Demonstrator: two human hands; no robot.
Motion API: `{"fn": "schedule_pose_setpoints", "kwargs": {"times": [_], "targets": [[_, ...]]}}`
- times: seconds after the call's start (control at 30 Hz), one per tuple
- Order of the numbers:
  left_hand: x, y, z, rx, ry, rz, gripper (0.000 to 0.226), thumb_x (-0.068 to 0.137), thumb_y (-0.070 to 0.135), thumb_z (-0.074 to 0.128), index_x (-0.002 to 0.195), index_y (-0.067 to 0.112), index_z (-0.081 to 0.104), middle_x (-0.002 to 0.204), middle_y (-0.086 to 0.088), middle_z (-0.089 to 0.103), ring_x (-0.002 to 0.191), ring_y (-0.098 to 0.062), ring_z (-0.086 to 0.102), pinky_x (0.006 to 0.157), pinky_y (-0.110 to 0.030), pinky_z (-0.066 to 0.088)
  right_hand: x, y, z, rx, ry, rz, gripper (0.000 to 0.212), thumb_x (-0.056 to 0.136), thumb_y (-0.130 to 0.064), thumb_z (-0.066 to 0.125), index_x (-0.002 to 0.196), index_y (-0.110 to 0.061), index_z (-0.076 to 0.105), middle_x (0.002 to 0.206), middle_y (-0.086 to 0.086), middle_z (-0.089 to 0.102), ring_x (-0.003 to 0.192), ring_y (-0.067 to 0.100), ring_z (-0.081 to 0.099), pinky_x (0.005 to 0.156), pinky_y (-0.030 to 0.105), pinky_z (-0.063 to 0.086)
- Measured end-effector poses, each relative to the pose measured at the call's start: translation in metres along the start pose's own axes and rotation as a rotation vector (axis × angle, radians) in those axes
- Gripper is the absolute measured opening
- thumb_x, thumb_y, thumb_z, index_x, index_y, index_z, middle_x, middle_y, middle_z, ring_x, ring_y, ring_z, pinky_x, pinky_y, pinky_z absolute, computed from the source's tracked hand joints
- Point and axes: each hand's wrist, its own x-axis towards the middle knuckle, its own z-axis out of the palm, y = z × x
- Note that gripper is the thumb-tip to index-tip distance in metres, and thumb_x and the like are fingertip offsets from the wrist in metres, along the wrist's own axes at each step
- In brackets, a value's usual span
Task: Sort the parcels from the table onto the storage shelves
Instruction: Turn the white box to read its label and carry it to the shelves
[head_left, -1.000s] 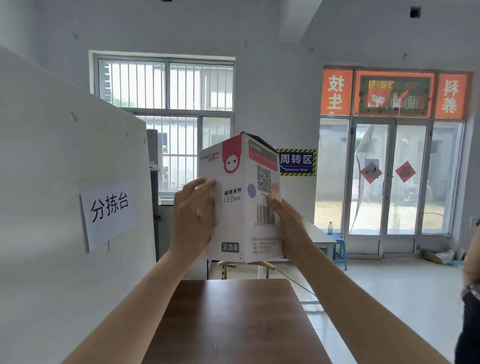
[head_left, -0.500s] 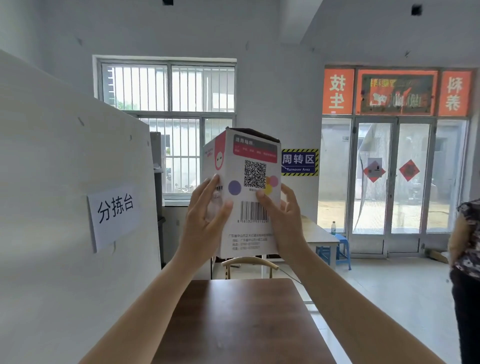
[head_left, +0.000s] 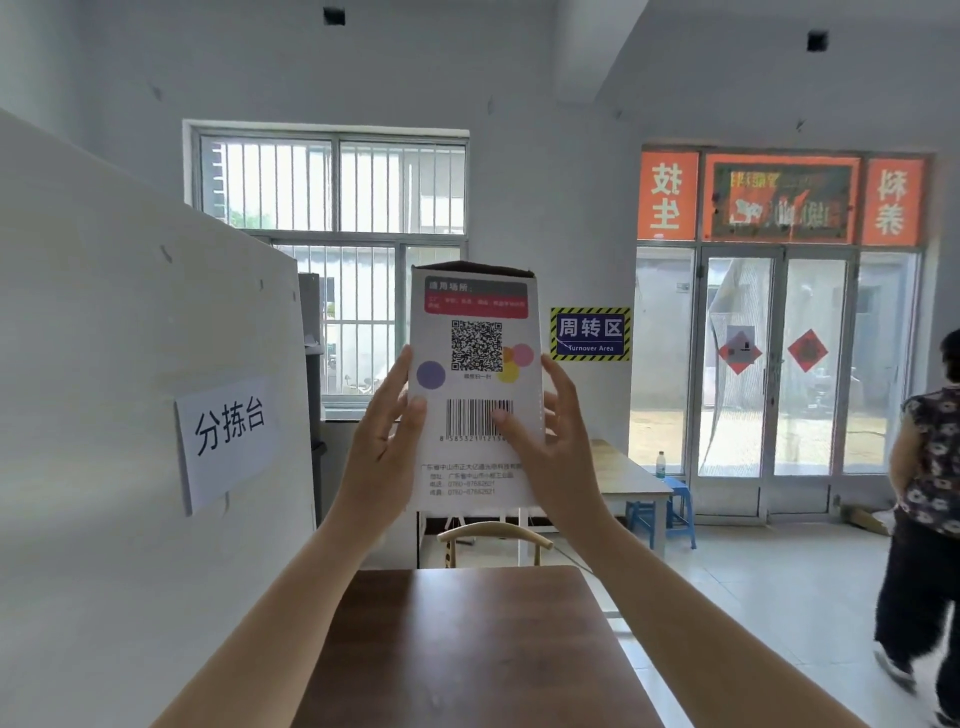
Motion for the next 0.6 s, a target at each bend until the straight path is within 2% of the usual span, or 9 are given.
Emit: {"fn": "schedule_pose_setpoints", "kwargs": {"times": [0.07,0.13,0.2,0.27,0.37,0.43,0.47,0.53,0.6], "targets": [[0.001,0.000,-0.003,0.008,0.019,-0.025,0.050,0.100,0.021,0.038,0.148,0.029,0.026,0.119,0.006,0.063,0.096,-0.009,0.069,0.063,-0.021,0.057,-0.002,-0.001,0.002,-0.043,0.017,-0.026,0.071,0.071,-0.055,0.066,0.133,-0.055,0.032,0.122,-0.006,0.060,0.105,0.015,0.064,0.081,0.046,0.059],[0.002,0.000,-0.004,0.028,0.048,-0.039,0.049,0.099,0.022,0.039,0.147,0.029,0.029,0.121,0.001,0.064,0.094,-0.013,0.070,0.061,-0.019,0.056,-0.005,-0.002,0.004,-0.093,0.023,-0.053,0.071,0.072,-0.055,0.064,0.134,-0.058,0.029,0.126,-0.008,0.055,0.108,0.011,0.060,0.084,0.044,0.058],[0.003,0.002,-0.005,0.075,0.073,-0.038,0.048,0.099,0.026,0.040,0.146,0.032,0.031,0.125,-0.007,0.060,0.094,-0.016,0.070,0.059,-0.018,0.056,-0.009,-0.003,0.006,-0.135,0.031,-0.080,0.073,0.072,-0.055,0.064,0.134,-0.062,0.026,0.122,-0.021,0.049,0.110,0.009,0.056,0.086,0.043,0.058],[0.006,0.001,-0.005,0.090,0.086,-0.060,0.048,0.099,0.028,0.041,0.145,0.036,0.031,0.129,-0.010,0.057,0.097,-0.020,0.068,0.060,-0.019,0.056,-0.012,-0.004,0.007,-0.181,0.046,-0.125,0.074,0.073,-0.053,0.063,0.132,-0.067,0.021,0.113,-0.040,0.039,0.111,0.005,0.052,0.090,0.040,0.055],[0.008,0.004,-0.002,0.064,0.097,-0.112,0.064,0.091,0.036,0.058,0.146,0.036,0.027,0.134,-0.006,0.052,0.104,-0.025,0.065,0.067,-0.029,0.060,-0.015,-0.007,0.009,-0.220,0.063,-0.188,0.073,0.077,-0.047,0.064,0.132,-0.065,0.021,0.111,-0.046,0.036,0.108,-0.012,0.045,0.092,0.012,0.041],[0.007,0.009,0.000,0.087,0.119,-0.120,0.085,0.076,0.047,0.071,0.147,0.035,0.025,0.137,0.001,0.048,0.112,-0.023,0.061,0.077,-0.038,0.060,-0.014,-0.011,0.009,-0.214,0.065,-0.190,0.071,0.077,-0.046,0.065,0.133,-0.061,0.023,0.113,-0.042,0.037,0.108,-0.015,0.043,0.089,0.006,0.037],[0.006,0.011,0.002,0.105,0.126,-0.113,0.093,0.071,0.050,0.074,0.146,0.035,0.023,0.136,0.004,0.046,0.114,-0.022,0.059,0.079,-0.040,0.060,-0.013,-0.013,0.010,-0.218,0.064,-0.200,0.070,0.077,-0.050,0.065,0.134,-0.062,0.025,0.115,-0.041,0.038,0.111,-0.012,0.044,0.093,0.011,0.041],[0.006,0.015,0.003,0.128,0.127,-0.108,0.103,0.062,0.060,0.076,0.146,0.036,0.022,0.130,0.004,0.047,0.115,-0.022,0.057,0.081,-0.043,0.059,-0.013,-0.016,0.012,-0.231,0.070,-0.253,0.070,0.078,-0.054,0.062,0.138,-0.060,0.027,0.120,-0.036,0.038,0.118,0.002,0.046,0.097,0.033,0.050],[0.011,0.016,0.002,0.145,0.133,-0.129,0.109,0.055,0.069,0.075,0.145,0.034,0.023,0.125,0.002,0.048,0.120,-0.023,0.053,0.087,-0.046,0.055,-0.015,-0.019,0.015,-0.262,0.069,-0.302,0.071,0.078,-0.052,0.062,0.140,-0.049,0.029,0.130,-0.019,0.044,0.123,0.011,0.046,0.099,0.046,0.049]]}}
